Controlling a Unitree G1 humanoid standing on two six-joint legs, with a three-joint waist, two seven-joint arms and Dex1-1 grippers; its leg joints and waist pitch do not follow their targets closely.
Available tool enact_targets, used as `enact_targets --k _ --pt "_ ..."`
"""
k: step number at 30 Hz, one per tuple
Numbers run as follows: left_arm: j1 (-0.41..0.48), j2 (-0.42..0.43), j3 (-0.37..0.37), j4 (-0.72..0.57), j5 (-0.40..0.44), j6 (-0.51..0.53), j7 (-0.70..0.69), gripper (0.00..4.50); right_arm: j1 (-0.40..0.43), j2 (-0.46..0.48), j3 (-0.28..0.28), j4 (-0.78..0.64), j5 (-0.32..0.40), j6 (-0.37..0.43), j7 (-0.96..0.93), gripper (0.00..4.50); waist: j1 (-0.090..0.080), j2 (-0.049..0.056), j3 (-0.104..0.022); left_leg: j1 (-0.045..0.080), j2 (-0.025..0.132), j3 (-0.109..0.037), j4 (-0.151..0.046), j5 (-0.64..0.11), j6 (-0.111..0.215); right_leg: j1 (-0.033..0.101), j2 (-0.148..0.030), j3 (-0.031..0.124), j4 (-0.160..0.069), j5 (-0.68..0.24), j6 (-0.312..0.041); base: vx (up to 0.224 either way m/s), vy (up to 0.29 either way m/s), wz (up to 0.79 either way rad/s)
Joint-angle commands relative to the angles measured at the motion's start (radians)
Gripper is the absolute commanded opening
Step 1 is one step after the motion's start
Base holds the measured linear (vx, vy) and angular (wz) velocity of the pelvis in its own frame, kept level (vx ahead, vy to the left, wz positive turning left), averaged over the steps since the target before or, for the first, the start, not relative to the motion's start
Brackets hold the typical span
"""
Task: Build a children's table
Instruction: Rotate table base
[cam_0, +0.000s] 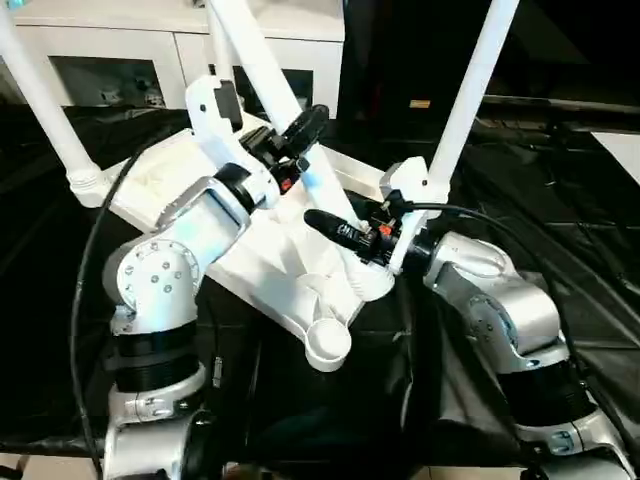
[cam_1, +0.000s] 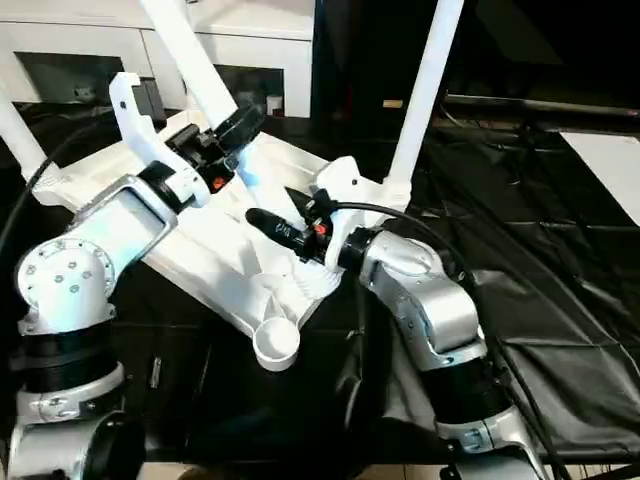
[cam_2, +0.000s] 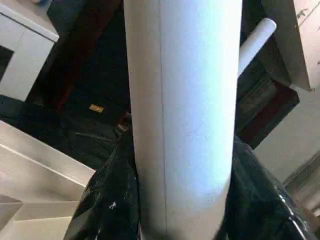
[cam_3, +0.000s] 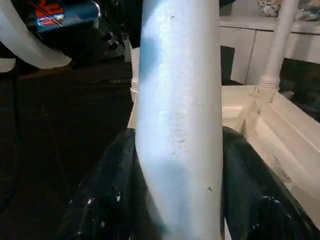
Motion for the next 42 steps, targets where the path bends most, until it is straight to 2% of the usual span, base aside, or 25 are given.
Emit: enact_targets --k 1,2,3,5,6,9,14,16,18,20,26,30,36,38,39,42 --pt "0.007 0.048 -0.034 -0.031 0.034 0.019 -0.041 1.78 -0.027 -0.003 -0.021 0.003 0.046 0.046 0.027 2.50 0.000 0.000 -0.075 0.017 0.051 -0.022 -0.082 -0.102 -0.007 0.056 -0.061 0.042 -0.061 -0.093 -0.194 0.000 0.000 0.00" --pt "0.009 0.054 -0.040 -0.032 0.037 0.021 -0.047 1.78 -0.028 -0.003 -0.022 0.005 0.052 0.055 0.030 2.56 0.000 0.000 -0.075 0.017 0.051 -0.022 -0.082 -0.102 -0.007 0.056 -0.061 0.042 -0.061 -0.093 -0.194 0.000 0.000 0.00" --pt "0.009 0.071 -0.055 -0.036 0.039 0.027 -0.068 1.77 -0.036 -0.010 -0.022 0.006 0.065 0.087 0.044 2.67 -0.001 0.005 -0.074 0.018 0.051 -0.021 -0.081 -0.097 -0.011 0.054 -0.061 0.043 -0.061 -0.088 -0.193 0.000 0.000 0.00" --pt "0.009 0.095 -0.077 -0.042 0.039 0.036 -0.103 1.75 -0.047 -0.028 -0.018 0.005 0.075 0.121 0.068 2.86 -0.002 0.006 -0.075 0.020 0.050 -0.021 -0.080 -0.093 -0.014 0.055 -0.059 0.042 -0.060 -0.080 -0.196 0.000 0.000 0.00" --pt "0.007 0.132 -0.112 -0.050 0.044 0.041 -0.155 1.75 -0.063 -0.053 -0.017 0.008 0.092 0.176 0.091 2.93 -0.001 0.006 -0.075 0.022 0.050 -0.021 -0.081 -0.094 -0.016 0.054 -0.058 0.042 -0.059 -0.081 -0.196 0.000 0.000 0.00" --pt "-0.005 0.176 -0.146 -0.040 0.055 0.037 -0.211 1.75 -0.096 -0.091 -0.031 0.032 0.122 0.266 0.124 3.21 -0.001 0.007 -0.074 0.022 0.048 -0.019 -0.080 -0.092 -0.023 0.053 -0.058 0.043 -0.059 -0.078 -0.205 0.000 0.000 0.00" --pt "-0.021 0.204 -0.162 -0.032 0.050 0.034 -0.254 1.75 -0.116 -0.129 -0.025 0.050 0.143 0.320 0.176 3.28 0.000 0.003 -0.075 0.019 0.048 -0.018 -0.079 -0.089 -0.031 0.058 -0.062 0.043 -0.057 -0.069 -0.213 0.000 0.000 0.00" --pt "-0.031 0.210 -0.168 -0.033 0.045 0.034 -0.275 1.75 -0.129 -0.149 -0.002 0.072 0.134 0.356 0.197 3.28 -0.001 -0.001 -0.076 0.018 0.048 -0.018 -0.078 -0.080 -0.030 0.060 -0.063 0.042 -0.056 -0.068 -0.220 0.000 0.000 0.00" --pt "-0.034 0.215 -0.175 -0.032 0.047 0.029 -0.289 1.75 -0.135 -0.154 0.013 0.083 0.134 0.380 0.208 3.28 0.001 0.000 -0.076 0.019 0.049 -0.017 -0.077 -0.076 -0.029 0.059 -0.064 0.043 -0.056 -0.073 -0.221 0.000 0.000 0.00" --pt "-0.035 0.215 -0.176 -0.032 0.046 0.029 -0.292 1.75 -0.135 -0.153 0.018 0.086 0.135 0.386 0.211 3.28 0.000 -0.003 -0.075 0.019 0.049 -0.017 -0.077 -0.077 -0.027 0.059 -0.064 0.043 -0.057 -0.078 -0.222 0.000 0.000 0.00" --pt "-0.040 0.217 -0.185 -0.031 0.048 0.025 -0.314 1.75 -0.139 -0.147 0.036 0.088 0.164 0.433 0.255 3.28 0.002 -0.002 -0.077 0.019 0.050 -0.017 -0.076 -0.068 -0.024 0.059 -0.064 0.042 -0.054 -0.062 -0.230 0.000 0.000 0.00" --pt "-0.041 0.218 -0.191 -0.029 0.051 0.024 -0.336 1.75 -0.145 -0.149 0.048 0.097 0.153 0.442 0.270 3.28 0.003 0.001 -0.077 0.019 0.050 -0.018 -0.077 -0.070 -0.029 0.059 -0.065 0.042 -0.054 -0.069 -0.229 0.000 0.000 0.00" --pt "-0.040 0.218 -0.199 -0.033 0.053 0.022 -0.351 1.75 -0.147 -0.145 0.057 0.104 0.143 0.442 0.274 3.28 0.003 0.000 -0.078 0.019 0.050 -0.018 -0.076 -0.067 -0.031 0.060 -0.064 0.042 -0.053 -0.055 -0.231 0.000 0.000 0.00" --pt "-0.039 0.216 -0.200 -0.034 0.051 0.023 -0.355 1.75 -0.147 -0.143 0.061 0.109 0.138 0.441 0.274 3.28 0.003 0.001 -0.078 0.019 0.050 -0.018 -0.076 -0.067 -0.030 0.060 -0.064 0.042 -0.053 -0.055 -0.233 0.000 0.000 0.00" --pt "-0.038 0.214 -0.203 -0.037 0.051 0.023 -0.363 1.75 -0.145 -0.140 0.068 0.113 0.130 0.443 0.275 3.28 0.003 0.005 -0.078 0.019 0.050 -0.018 -0.076 -0.068 -0.033 0.059 -0.065 0.042 -0.052 -0.054 -0.235 0.000 0.000 0.00" --pt "-0.041 0.212 -0.205 -0.031 0.054 0.023 -0.369 1.75 -0.143 -0.141 0.072 0.113 0.128 0.445 0.280 3.28 0.002 0.005 -0.079 0.020 0.050 -0.018 -0.076 -0.076 -0.036 0.060 -0.064 0.042 -0.053 -0.054 -0.238 0.000 0.000 0.00"
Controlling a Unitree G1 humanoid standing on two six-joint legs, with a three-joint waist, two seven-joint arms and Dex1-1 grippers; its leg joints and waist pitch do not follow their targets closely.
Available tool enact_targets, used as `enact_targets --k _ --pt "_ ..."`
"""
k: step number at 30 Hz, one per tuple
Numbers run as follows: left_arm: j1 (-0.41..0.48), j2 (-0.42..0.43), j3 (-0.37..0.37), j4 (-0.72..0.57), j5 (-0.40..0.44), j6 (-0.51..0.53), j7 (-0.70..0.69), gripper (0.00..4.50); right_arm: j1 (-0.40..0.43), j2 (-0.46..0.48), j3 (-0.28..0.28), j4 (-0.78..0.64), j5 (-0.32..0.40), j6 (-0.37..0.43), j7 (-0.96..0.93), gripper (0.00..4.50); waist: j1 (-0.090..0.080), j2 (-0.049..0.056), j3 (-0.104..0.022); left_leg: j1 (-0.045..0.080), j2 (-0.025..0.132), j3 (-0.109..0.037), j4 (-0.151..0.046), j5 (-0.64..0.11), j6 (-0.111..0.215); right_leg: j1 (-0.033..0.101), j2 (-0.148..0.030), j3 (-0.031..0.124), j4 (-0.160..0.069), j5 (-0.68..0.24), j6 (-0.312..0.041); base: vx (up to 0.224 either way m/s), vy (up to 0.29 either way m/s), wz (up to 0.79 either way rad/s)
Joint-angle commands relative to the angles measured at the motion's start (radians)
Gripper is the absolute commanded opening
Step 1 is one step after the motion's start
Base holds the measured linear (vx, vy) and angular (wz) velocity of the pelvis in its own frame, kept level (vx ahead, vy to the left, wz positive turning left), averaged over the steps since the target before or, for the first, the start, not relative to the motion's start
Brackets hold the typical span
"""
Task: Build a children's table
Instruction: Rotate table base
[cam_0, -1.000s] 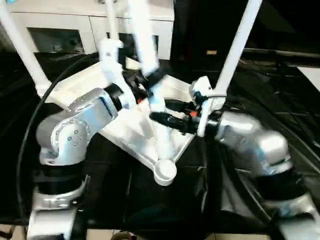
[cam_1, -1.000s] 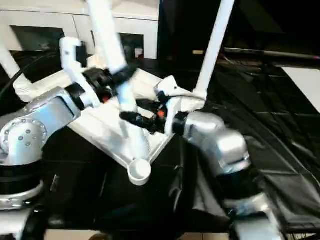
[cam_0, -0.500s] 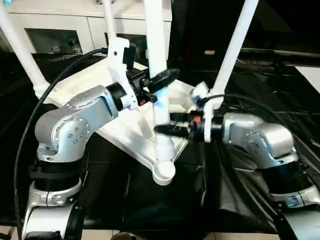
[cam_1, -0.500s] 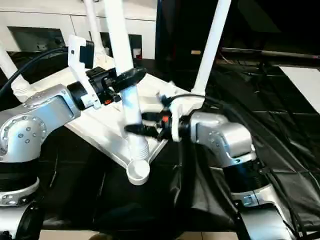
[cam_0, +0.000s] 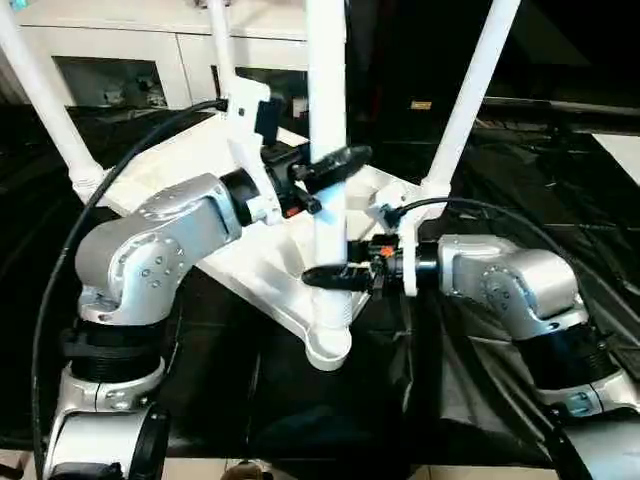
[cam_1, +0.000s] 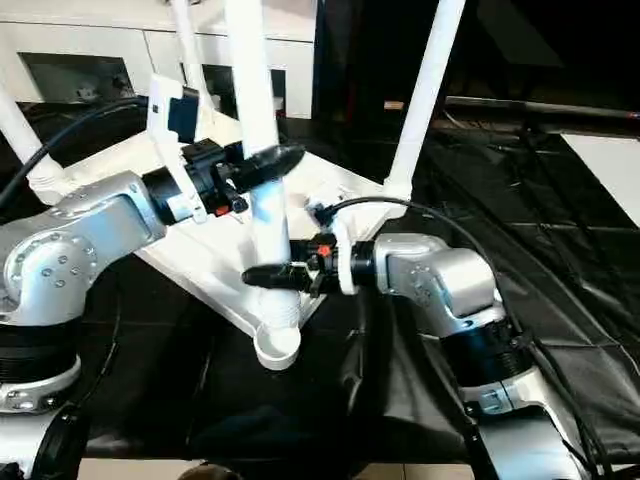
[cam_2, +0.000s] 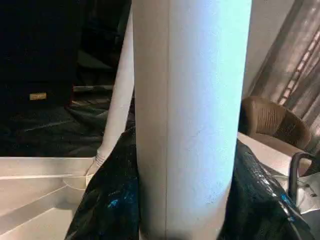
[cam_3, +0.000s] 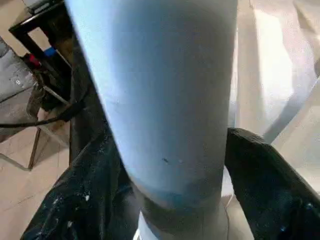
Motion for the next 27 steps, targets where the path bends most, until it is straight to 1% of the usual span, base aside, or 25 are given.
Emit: enact_targets --k 1,2,4,5,7,8,9,12,13,15,18,19,22,23,24,27 --pt "-0.026 0.002 -0.010 -0.006 0.005 -0.012 -0.013 1.75 -0.015 -0.003 0.004 -0.001 -0.007 0.010 0.005 3.28 0.001 0.006 -0.078 0.018 0.049 -0.018 -0.076 -0.079 -0.033 0.059 -0.064 0.042 -0.056 -0.052 -0.237 0.000 0.000 0.00" --pt "-0.027 0.002 -0.011 -0.005 0.005 -0.012 -0.014 1.75 -0.014 -0.003 0.004 -0.001 -0.008 0.010 0.005 3.28 0.001 0.005 -0.078 0.018 0.049 -0.018 -0.076 -0.081 -0.033 0.059 -0.064 0.042 -0.056 -0.051 -0.236 0.000 0.000 0.00" --pt "-0.027 0.003 -0.012 -0.004 0.007 -0.014 -0.017 1.75 -0.013 -0.003 0.002 0.000 -0.009 0.011 0.003 2.94 0.001 0.006 -0.078 0.018 0.050 -0.018 -0.076 -0.083 -0.033 0.059 -0.064 0.042 -0.056 -0.052 -0.236 0.000 0.000 0.00" --pt "-0.027 0.004 -0.013 -0.003 0.008 -0.016 -0.018 1.75 -0.012 -0.003 0.001 0.000 -0.009 0.010 0.003 2.94 0.001 0.006 -0.078 0.018 0.050 -0.018 -0.076 -0.087 -0.034 0.059 -0.064 0.042 -0.057 -0.055 -0.236 0.000 0.000 0.00" --pt "-0.027 0.003 -0.013 -0.002 0.009 -0.017 -0.020 1.75 -0.012 -0.003 0.001 0.003 -0.012 0.008 0.003 2.75 0.001 0.006 -0.079 0.018 0.050 -0.019 -0.076 -0.084 -0.035 0.060 -0.064 0.042 -0.056 -0.050 -0.237 0.000 0.000 0.00" --pt "-0.027 0.003 -0.013 -0.002 0.009 -0.017 -0.021 1.75 -0.012 -0.002 0.000 0.004 -0.012 0.007 0.003 2.75 0.001 0.006 -0.078 0.017 0.050 -0.019 -0.077 -0.084 -0.035 0.060 -0.064 0.042 -0.056 -0.049 -0.237 0.000 0.000 0.00" --pt "-0.027 0.001 -0.011 -0.002 0.008 -0.018 -0.022 1.75 -0.012 -0.001 0.000 0.008 -0.012 0.005 0.003 2.50 0.001 0.006 -0.078 0.018 0.050 -0.018 -0.077 -0.088 -0.034 0.060 -0.064 0.042 -0.056 -0.054 -0.237 0.000 0.000 0.00" --pt "-0.027 -0.002 -0.009 -0.004 0.006 -0.016 -0.026 1.75 -0.012 0.001 0.000 0.012 -0.014 0.001 0.005 2.37 0.001 0.005 -0.078 0.017 0.050 -0.018 -0.076 -0.091 -0.033 0.060 -0.064 0.042 -0.057 -0.059 -0.236 0.000 0.000 0.00" --pt "-0.027 -0.004 -0.010 -0.005 0.005 -0.015 -0.027 1.75 -0.012 0.003 0.000 0.013 -0.014 -0.001 0.005 2.37 0.001 0.008 -0.078 0.018 0.051 -0.019 -0.077 -0.093 -0.034 0.060 -0.065 0.042 -0.057 -0.063 -0.236 0.000 0.000 0.00" --pt "-0.027 -0.005 -0.010 -0.006 0.004 -0.015 -0.027 1.75 -0.012 0.005 -0.001 0.015 -0.015 -0.003 0.004 2.09 0.001 0.006 -0.078 0.017 0.050 -0.019 -0.077 -0.094 -0.035 0.060 -0.064 0.042 -0.057 -0.062 -0.236 0.000 0.000 0.00" --pt "-0.027 -0.006 -0.009 -0.004 0.003 -0.016 -0.027 1.75 -0.012 0.007 -0.001 0.017 -0.017 -0.006 0.004 2.02 0.001 0.007 -0.077 0.018 0.050 -0.019 -0.078 -0.105 -0.037 0.059 -0.064 0.042 -0.059 -0.077 -0.233 0.000 0.000 0.00" --pt "-0.027 -0.006 -0.007 -0.005 0.001 -0.014 -0.028 1.75 -0.011 0.007 0.003 0.019 -0.024 -0.023 0.006 2.02 0.002 0.006 -0.078 0.019 0.051 -0.019 -0.078 -0.105 -0.039 0.059 -0.065 0.041 -0.059 -0.080 -0.231 0.000 0.000 0.00" --pt "-0.025 -0.003 -0.012 -0.009 0.002 -0.012 -0.036 1.75 -0.013 0.014 -0.002 0.029 -0.034 -0.039 -0.003 2.01 0.001 0.008 -0.078 0.018 0.050 -0.019 -0.078 -0.099 -0.040 0.059 -0.064 0.041 -0.057 -0.068 -0.230 0.000 0.000 0.00" --pt "-0.025 -0.001 -0.014 -0.010 0.003 -0.012 -0.038 1.75 -0.014 0.015 -0.003 0.030 -0.035 -0.040 -0.004 2.34 0.001 0.008 -0.078 0.018 0.050 -0.020 -0.078 -0.101 -0.039 0.058 -0.064 0.041 -0.058 -0.070 -0.231 0.000 0.000 0.00" --pt "-0.023 0.003 -0.018 -0.012 0.005 -0.011 -0.045 1.75 -0.017 0.019 -0.007 0.035 -0.034 -0.041 -0.006 2.54 0.001 0.008 -0.078 0.018 0.050 -0.020 -0.078 -0.101 -0.039 0.059 -0.064 0.041 -0.057 -0.068 -0.232 0.000 0.000 0.00" --pt "-0.023 0.009 -0.022 -0.009 0.009 -0.013 -0.053 1.75 -0.025 0.023 -0.014 0.042 -0.036 -0.049 -0.012 2.81 0.000 0.010 -0.078 0.018 0.050 -0.020 -0.078 -0.107 -0.041 0.058 -0.063 0.040 -0.058 -0.075 -0.235 0.000 0.000 0.00"
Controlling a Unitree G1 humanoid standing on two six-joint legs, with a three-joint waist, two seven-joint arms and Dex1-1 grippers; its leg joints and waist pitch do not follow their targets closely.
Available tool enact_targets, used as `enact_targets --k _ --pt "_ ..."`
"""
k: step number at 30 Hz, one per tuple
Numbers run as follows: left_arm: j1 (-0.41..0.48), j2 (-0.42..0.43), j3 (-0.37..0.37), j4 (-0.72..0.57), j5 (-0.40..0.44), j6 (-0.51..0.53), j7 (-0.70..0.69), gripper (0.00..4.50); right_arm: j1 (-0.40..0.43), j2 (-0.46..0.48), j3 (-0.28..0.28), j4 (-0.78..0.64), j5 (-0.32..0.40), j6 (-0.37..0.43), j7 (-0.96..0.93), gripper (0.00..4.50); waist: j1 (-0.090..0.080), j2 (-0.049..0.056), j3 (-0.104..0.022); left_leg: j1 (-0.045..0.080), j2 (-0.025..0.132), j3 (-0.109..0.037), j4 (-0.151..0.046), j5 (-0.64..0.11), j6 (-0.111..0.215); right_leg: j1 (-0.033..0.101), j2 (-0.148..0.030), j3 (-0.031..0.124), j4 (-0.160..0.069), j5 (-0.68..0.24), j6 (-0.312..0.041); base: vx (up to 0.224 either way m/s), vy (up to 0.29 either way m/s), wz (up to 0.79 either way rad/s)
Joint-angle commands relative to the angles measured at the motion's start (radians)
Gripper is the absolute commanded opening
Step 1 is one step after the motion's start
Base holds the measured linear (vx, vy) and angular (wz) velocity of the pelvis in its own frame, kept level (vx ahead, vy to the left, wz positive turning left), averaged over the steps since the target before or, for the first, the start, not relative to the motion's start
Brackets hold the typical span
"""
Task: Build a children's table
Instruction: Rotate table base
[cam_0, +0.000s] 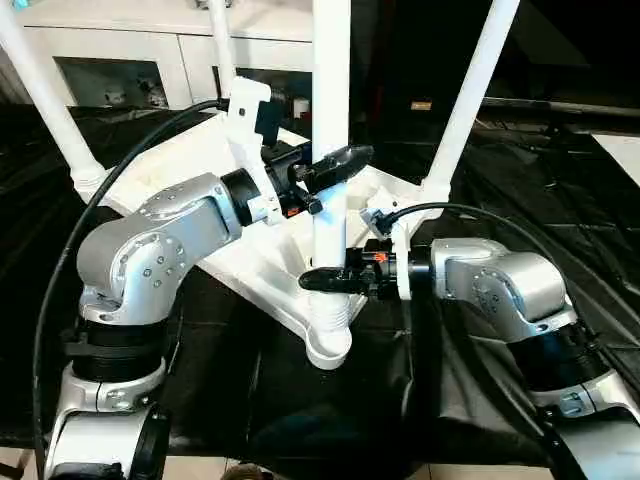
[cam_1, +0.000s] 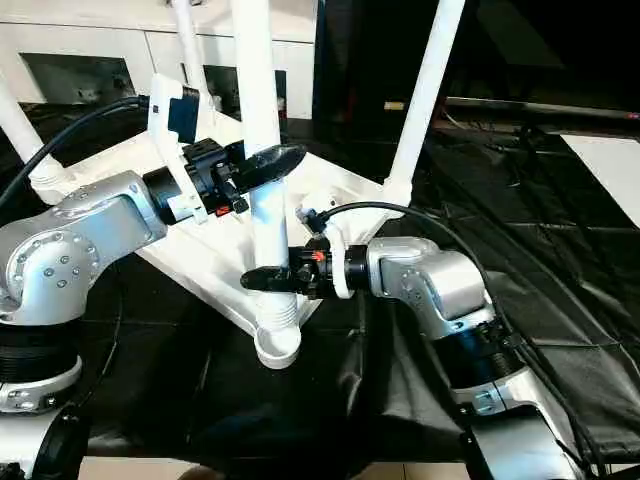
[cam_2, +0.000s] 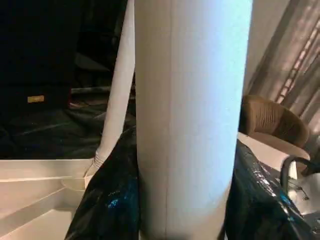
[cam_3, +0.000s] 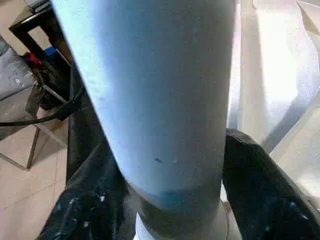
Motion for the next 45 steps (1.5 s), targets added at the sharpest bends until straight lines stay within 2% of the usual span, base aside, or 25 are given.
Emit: enact_targets --k 1,18,29,33,41,43,45 --pt "-0.023 0.000 -0.019 -0.013 -0.003 -0.003 -0.021 1.75 -0.024 -0.002 -0.018 0.009 -0.008 -0.012 -0.018 2.84 0.001 0.010 -0.079 0.018 0.049 -0.019 -0.078 -0.109 -0.038 0.058 -0.064 0.041 -0.058 -0.074 -0.233 0.000 0.000 0.00" --pt "-0.021 0.010 -0.022 -0.002 0.011 -0.006 -0.036 1.75 -0.033 -0.002 -0.032 0.005 -0.001 -0.039 0.016 2.84 0.001 0.008 -0.079 0.018 0.050 -0.019 -0.078 -0.103 -0.035 0.059 -0.064 0.041 -0.056 -0.065 -0.236 0.000 0.000 0.00" --pt "-0.021 0.014 -0.021 0.003 0.015 -0.012 -0.040 1.75 -0.023 -0.007 -0.015 -0.004 -0.008 -0.049 0.032 2.84 0.002 0.008 -0.079 0.018 0.050 -0.019 -0.078 -0.106 -0.035 0.059 -0.064 0.041 -0.057 -0.071 -0.235 0.000 0.000 0.00" --pt "-0.020 0.013 -0.017 -0.002 0.011 -0.009 -0.037 1.75 -0.020 -0.003 -0.011 -0.002 -0.008 -0.051 0.040 2.84 0.003 0.004 -0.079 0.017 0.050 -0.019 -0.077 -0.099 -0.030 0.060 -0.065 0.041 -0.056 -0.069 -0.236 0.000 0.000 0.00" --pt "-0.015 0.019 -0.010 -0.011 0.007 -0.003 -0.035 1.75 -0.016 -0.001 0.006 0.000 -0.006 -0.049 0.059 2.84 0.003 0.002 -0.078 0.017 0.051 -0.019 -0.078 -0.096 -0.027 0.058 -0.066 0.041 -0.057 -0.081 -0.234 0.000 0.000 0.00" --pt "-0.015 0.021 -0.009 -0.011 0.007 -0.002 -0.035 1.75 -0.015 -0.001 0.006 0.002 -0.006 -0.048 0.060 2.55 0.004 0.002 -0.078 0.017 0.050 -0.018 -0.078 -0.096 -0.027 0.058 -0.066 0.041 -0.057 -0.081 -0.233 0.000 0.000 0.00" --pt "-0.015 0.022 -0.009 -0.012 0.007 -0.001 -0.034 1.75 -0.015 0.000 0.005 0.002 -0.007 -0.048 0.061 2.45 0.004 0.003 -0.078 0.017 0.051 -0.019 -0.078 -0.097 -0.027 0.058 -0.066 0.041 -0.057 -0.081 -0.233 0.000 0.000 0.00"
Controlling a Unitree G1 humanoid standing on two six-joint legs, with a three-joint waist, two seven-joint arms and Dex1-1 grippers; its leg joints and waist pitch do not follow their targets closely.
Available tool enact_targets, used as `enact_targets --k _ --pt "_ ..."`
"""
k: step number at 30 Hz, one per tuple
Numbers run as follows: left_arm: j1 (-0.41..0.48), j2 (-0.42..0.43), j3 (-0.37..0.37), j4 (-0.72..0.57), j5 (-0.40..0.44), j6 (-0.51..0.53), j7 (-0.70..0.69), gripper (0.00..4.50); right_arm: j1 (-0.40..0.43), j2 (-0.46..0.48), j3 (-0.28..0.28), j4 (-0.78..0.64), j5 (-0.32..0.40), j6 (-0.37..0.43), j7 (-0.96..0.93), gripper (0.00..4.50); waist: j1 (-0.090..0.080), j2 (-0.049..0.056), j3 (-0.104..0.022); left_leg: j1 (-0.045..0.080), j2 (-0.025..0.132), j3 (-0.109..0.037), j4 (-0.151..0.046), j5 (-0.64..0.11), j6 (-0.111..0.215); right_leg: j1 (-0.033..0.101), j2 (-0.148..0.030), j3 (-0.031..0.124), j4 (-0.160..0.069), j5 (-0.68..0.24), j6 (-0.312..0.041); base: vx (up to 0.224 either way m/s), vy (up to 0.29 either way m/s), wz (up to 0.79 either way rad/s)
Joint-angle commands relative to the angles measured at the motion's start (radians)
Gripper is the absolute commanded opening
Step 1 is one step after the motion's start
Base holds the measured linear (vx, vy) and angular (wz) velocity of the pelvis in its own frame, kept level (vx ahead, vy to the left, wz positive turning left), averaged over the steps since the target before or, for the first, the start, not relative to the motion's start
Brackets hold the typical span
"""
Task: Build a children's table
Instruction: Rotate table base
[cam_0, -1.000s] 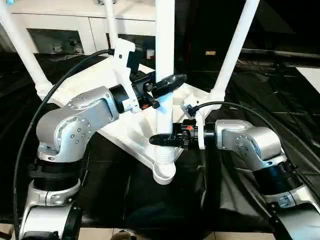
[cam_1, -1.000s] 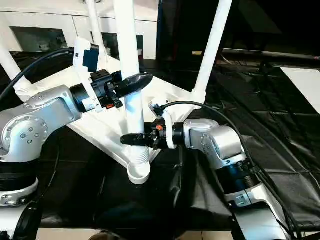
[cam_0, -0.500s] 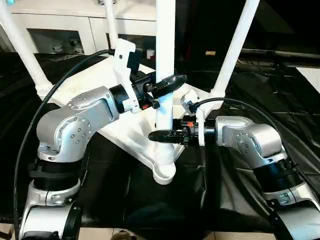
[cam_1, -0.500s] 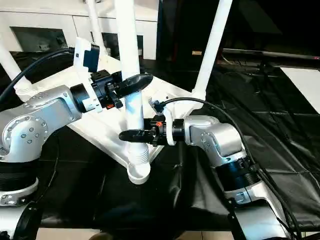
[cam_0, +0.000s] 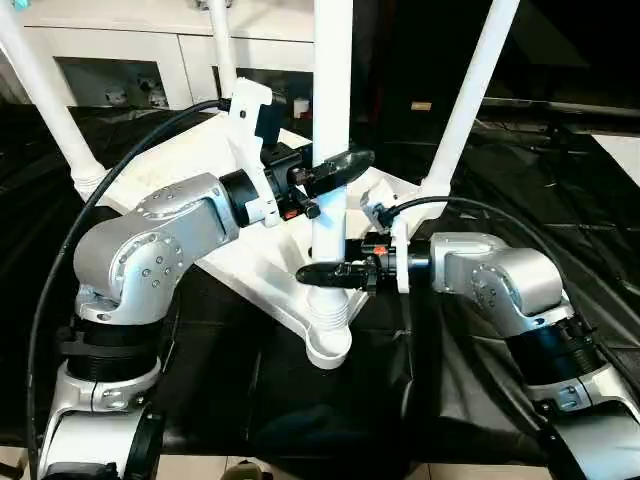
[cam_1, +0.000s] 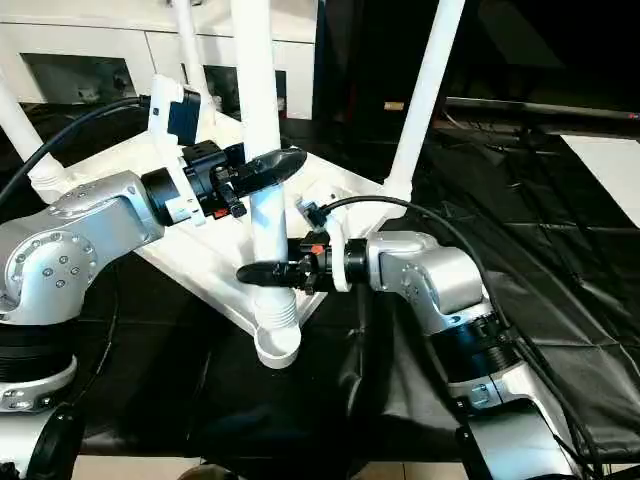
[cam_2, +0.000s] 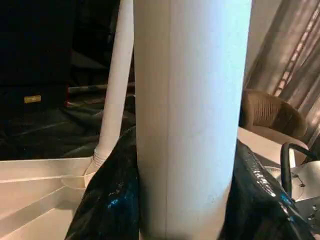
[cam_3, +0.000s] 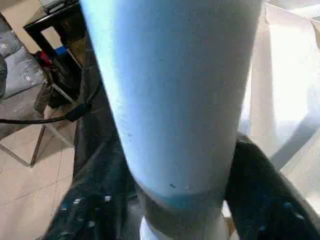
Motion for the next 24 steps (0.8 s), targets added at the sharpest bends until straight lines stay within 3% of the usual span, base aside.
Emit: enact_targets --k 1,6,12,13,17,18,19,20,21,23,24 --pt "-0.016 0.005 0.003 -0.013 -0.002 0.007 -0.008 1.75 0.006 -0.002 0.003 -0.008 -0.003 -0.008 0.009 2.35 0.003 0.004 -0.078 0.018 0.050 -0.018 -0.077 -0.097 -0.028 0.057 -0.065 0.042 -0.057 -0.078 -0.233 0.000 0.000 0.00" --pt "-0.018 0.006 0.003 -0.013 -0.004 0.009 -0.009 1.75 0.008 0.002 0.002 -0.006 -0.005 -0.007 0.008 1.95 0.003 0.007 -0.079 0.018 0.050 -0.019 -0.078 -0.099 -0.030 0.057 -0.065 0.041 -0.056 -0.071 -0.234 0.000 0.000 0.00" --pt "-0.027 0.001 0.005 -0.001 -0.004 0.007 -0.005 1.75 0.014 -0.001 -0.001 -0.011 -0.004 -0.005 0.010 1.89 0.003 0.009 -0.078 0.017 0.049 -0.020 -0.078 -0.110 -0.035 0.059 -0.065 0.041 -0.056 -0.068 -0.237 0.000 0.000 0.00" --pt "-0.030 -0.007 0.009 0.005 -0.004 0.001 0.003 1.75 0.017 0.000 -0.006 -0.012 -0.005 -0.008 0.007 1.89 0.003 0.014 -0.079 0.018 0.049 -0.021 -0.078 -0.113 -0.037 0.058 -0.065 0.041 -0.056 -0.069 -0.237 0.000 0.000 0.00" --pt "-0.033 -0.019 0.015 0.012 0.001 -0.011 0.016 1.75 0.021 0.003 -0.013 -0.012 -0.006 -0.013 0.002 1.88 0.003 0.012 -0.079 0.018 0.049 -0.021 -0.078 -0.113 -0.038 0.060 -0.064 0.041 -0.056 -0.055 -0.239 0.000 0.000 0.00" --pt "-0.039 -0.046 0.040 0.027 0.006 -0.047 0.047 1.75 0.028 0.012 -0.030 -0.014 0.000 -0.020 -0.012 1.87 0.003 0.018 -0.080 0.016 0.049 -0.021 -0.077 -0.114 -0.039 0.060 -0.065 0.041 -0.056 -0.048 -0.240 0.000 0.000 0.00" --pt "-0.042 -0.059 0.053 0.032 -0.002 -0.057 0.054 2.31 0.030 0.016 -0.038 -0.015 0.003 -0.022 -0.019 1.87 0.002 0.016 -0.079 0.017 0.050 -0.019 -0.077 -0.117 -0.038 0.059 -0.065 0.042 -0.059 -0.047 -0.242 0.000 0.000 0.00" --pt "-0.049 -0.093 0.092 0.043 -0.036 -0.078 0.069 2.45 0.035 0.026 -0.058 -0.016 0.013 -0.025 -0.032 1.87 0.003 0.016 -0.080 0.018 0.049 -0.021 -0.077 -0.122 -0.040 0.061 -0.065 0.041 -0.057 -0.047 -0.246 0.000 0.000 0.00" --pt "-0.058 -0.157 0.172 0.061 -0.124 -0.111 0.095 2.45 0.042 0.047 -0.096 -0.019 0.035 -0.029 -0.060 1.87 0.004 0.019 -0.079 0.014 0.047 -0.020 -0.075 -0.130 -0.039 0.063 -0.068 0.041 -0.063 -0.046 -0.259 0.000 0.000 0.00" --pt "-0.061 -0.189 0.213 0.070 -0.171 -0.129 0.107 2.62 0.045 0.060 -0.117 -0.021 0.047 -0.031 -0.075 1.85 0.008 0.017 -0.084 0.017 0.050 -0.023 -0.075 -0.127 -0.041 0.064 -0.069 0.038 -0.058 -0.027 -0.274 0.000 0.000 0.00" --pt "-0.060 -0.213 0.239 0.084 -0.188 -0.158 0.118 2.78 0.050 0.074 -0.144 -0.025 0.063 -0.036 -0.094 1.85 0.004 0.025 -0.082 0.017 0.049 -0.023 -0.076 -0.136 -0.035 0.062 -0.064 0.038 -0.059 -0.019 -0.273 0.000 0.000 0.00"
